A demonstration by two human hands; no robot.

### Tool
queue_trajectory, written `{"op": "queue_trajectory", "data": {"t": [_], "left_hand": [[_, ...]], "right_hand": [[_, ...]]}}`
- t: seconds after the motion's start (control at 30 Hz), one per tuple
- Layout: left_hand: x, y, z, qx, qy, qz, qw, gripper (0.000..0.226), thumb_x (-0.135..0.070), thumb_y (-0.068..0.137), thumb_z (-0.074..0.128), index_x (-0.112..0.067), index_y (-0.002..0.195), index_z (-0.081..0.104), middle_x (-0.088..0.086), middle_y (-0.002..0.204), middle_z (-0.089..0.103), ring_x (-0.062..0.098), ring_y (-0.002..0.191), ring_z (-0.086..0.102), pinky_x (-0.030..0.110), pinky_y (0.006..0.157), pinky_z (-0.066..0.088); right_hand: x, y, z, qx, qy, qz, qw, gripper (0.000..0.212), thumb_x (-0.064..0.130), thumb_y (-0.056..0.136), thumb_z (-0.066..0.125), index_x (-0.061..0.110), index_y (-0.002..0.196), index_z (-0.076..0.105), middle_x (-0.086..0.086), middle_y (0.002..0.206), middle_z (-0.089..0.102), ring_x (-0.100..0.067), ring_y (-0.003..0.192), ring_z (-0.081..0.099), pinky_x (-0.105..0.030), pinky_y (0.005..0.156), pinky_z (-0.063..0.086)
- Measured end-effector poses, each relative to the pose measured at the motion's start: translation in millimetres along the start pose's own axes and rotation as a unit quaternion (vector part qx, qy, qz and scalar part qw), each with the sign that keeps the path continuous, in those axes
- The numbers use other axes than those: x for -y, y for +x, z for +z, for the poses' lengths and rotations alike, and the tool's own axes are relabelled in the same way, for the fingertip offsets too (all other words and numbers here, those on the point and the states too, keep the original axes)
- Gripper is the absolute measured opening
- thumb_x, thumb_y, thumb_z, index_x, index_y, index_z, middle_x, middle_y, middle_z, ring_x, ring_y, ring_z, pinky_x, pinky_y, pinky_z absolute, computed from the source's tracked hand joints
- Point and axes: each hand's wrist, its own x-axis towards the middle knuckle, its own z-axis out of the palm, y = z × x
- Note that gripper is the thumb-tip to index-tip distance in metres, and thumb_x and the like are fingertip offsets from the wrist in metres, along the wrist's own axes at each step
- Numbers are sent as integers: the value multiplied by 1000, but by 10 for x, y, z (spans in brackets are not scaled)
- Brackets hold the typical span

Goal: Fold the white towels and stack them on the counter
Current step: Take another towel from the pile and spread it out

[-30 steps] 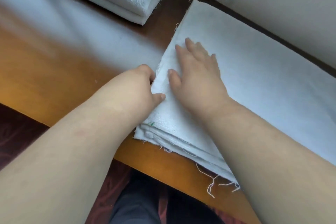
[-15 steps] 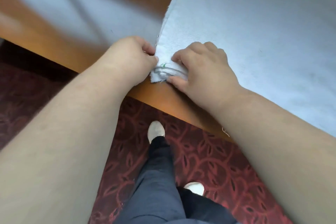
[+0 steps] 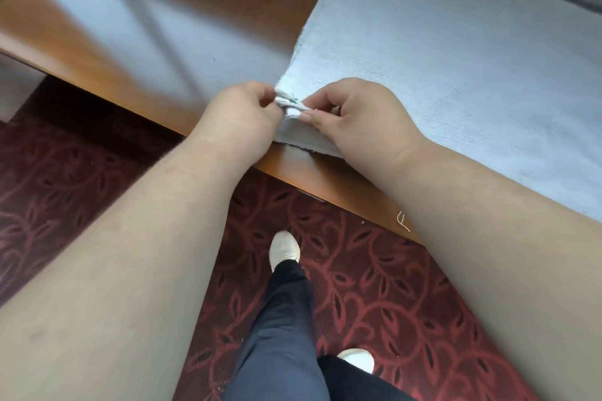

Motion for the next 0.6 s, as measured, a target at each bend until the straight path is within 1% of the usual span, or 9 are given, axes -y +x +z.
{"op": "queue_trajectory", "data": {"t": [0.07, 0.17, 0.23, 0.3, 0.37, 0.43, 0.5, 0.53, 0.6], "left_hand": [[-19, 18, 9, 21, 60, 28, 998, 19, -24, 86, 58, -30, 101, 67, -8, 81, 64, 11, 69, 58, 24, 53, 38], [-43, 53, 31, 22, 136, 71, 988, 16, -25, 81, 61, -29, 96, 63, -3, 91, 62, 22, 81, 60, 31, 63, 48], [-32, 111, -1, 20, 132, 66, 989, 13, -25, 80, 61, -32, 91, 65, -7, 81, 63, 12, 72, 61, 26, 56, 45], [-18, 167, -56, 29, 70, 30, 997, 15, -24, 83, 60, -37, 85, 67, -15, 68, 64, -3, 56, 57, 15, 44, 39], [-14, 187, -93, 31, 38, 5, 999, 23, -25, 87, 54, -43, 83, 68, -20, 66, 65, -10, 55, 56, 7, 39, 34], [-11, 191, -108, 29, 10, -4, 1000, 27, -28, 88, 49, -44, 87, 71, -20, 69, 68, -5, 59, 60, 11, 48, 43], [-27, 183, -90, 25, -49, -21, 998, 26, -41, 89, 46, -35, 90, 72, -14, 77, 71, 2, 67, 63, 24, 60, 49], [-35, 183, -78, 22, -56, -25, 998, 31, -51, 88, 48, -30, 88, 71, -12, 78, 71, 3, 69, 64, 25, 61, 48], [-16, 175, -37, 19, -11, -8, 1000, 28, -58, 84, 58, -31, 85, 66, -14, 76, 69, -7, 63, 59, 12, 54, 42]], "right_hand": [[19, -37, 58, -27, 22, 4, 999, 10, 45, 83, 71, 35, 84, 73, 20, 77, 61, -1, 76, 56, -21, 65, 41], [4, -75, 102, -14, 1, 13, 1000, 10, 46, 83, 71, 36, 83, 71, 18, 76, 60, -3, 76, 56, -23, 65, 39], [-13, -75, 117, -16, 6, 19, 1000, 9, 45, 83, 71, 36, 83, 71, 18, 78, 61, -3, 78, 57, -23, 66, 41], [0, -66, 134, -4, -16, 22, 1000, 10, 46, 81, 73, 37, 83, 71, 19, 79, 61, -3, 80, 57, -19, 66, 41], [20, -42, 124, 18, -32, 34, 999, 11, 47, 80, 74, 37, 82, 70, 21, 79, 62, -1, 82, 57, -16, 68, 41], [46, -4, 92, 42, -9, 56, 998, 10, 45, 80, 75, 37, 79, 70, 19, 79, 65, -1, 83, 60, -21, 72, 47], [68, 14, 66, 56, 11, 68, 996, 9, 42, 82, 73, 38, 76, 68, 18, 81, 67, -2, 84, 61, -26, 76, 50], [78, 15, 60, 56, 11, 71, 996, 8, 42, 84, 71, 38, 78, 68, 17, 82, 67, -3, 85, 61, -28, 78, 51], [126, -7, 59, 54, -8, 67, 996, 7, 42, 88, 65, 36, 85, 69, 15, 87, 67, -8, 90, 61, -30, 81, 50]]}}
